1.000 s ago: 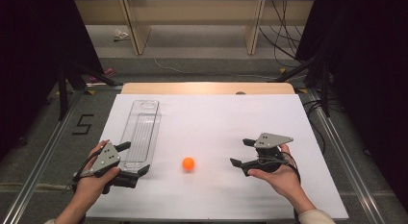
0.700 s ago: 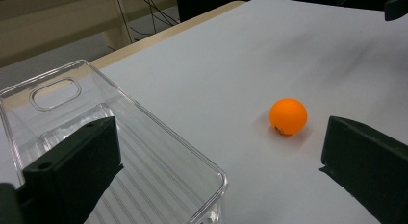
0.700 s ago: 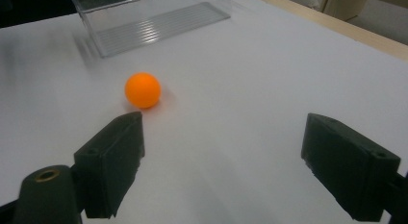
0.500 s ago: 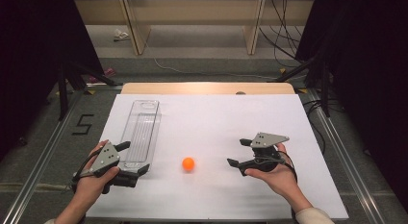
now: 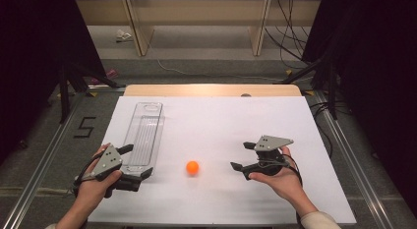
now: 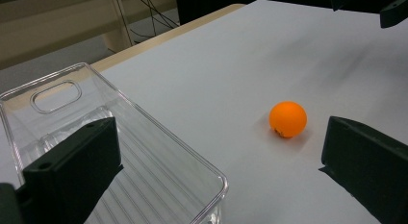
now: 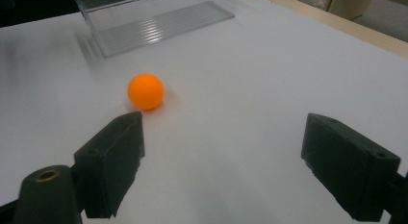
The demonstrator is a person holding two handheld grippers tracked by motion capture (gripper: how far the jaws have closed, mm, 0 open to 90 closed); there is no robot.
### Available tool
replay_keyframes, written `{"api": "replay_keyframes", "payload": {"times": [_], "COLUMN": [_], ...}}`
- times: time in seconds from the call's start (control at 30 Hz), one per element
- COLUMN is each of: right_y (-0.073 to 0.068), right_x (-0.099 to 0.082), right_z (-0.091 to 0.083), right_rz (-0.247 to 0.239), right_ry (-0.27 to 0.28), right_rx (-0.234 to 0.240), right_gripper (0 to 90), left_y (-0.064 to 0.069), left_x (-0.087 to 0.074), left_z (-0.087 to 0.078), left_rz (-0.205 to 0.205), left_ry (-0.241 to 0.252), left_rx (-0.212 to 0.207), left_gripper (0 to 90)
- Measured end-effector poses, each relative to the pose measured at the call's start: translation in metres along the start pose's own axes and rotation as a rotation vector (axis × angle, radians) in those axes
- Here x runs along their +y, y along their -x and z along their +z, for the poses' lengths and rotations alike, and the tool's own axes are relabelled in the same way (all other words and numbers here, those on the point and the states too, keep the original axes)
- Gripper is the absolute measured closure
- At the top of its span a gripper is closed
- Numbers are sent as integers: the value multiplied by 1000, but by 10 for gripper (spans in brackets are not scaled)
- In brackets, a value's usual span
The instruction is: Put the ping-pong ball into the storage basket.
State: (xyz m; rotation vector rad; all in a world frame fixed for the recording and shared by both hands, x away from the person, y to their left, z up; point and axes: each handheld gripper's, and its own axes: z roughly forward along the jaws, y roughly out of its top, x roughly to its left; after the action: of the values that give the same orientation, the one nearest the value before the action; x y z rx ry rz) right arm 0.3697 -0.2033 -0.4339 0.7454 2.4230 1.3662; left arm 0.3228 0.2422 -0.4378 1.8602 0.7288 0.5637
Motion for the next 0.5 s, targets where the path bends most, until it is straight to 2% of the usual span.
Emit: {"api": "replay_keyframes", "payload": {"times": [0.5], "right_y": [-6], "right_x": [5], "right_z": [13], "right_rz": [-18], "right_ry": [-13], "right_rx": [31], "right_gripper": [161], "left_y": [1], "left_x": [0], "left_z": [0], "left_rz": [-2], "left_ry": [1], "left_rx": [-3], "left_gripper": [0]}}
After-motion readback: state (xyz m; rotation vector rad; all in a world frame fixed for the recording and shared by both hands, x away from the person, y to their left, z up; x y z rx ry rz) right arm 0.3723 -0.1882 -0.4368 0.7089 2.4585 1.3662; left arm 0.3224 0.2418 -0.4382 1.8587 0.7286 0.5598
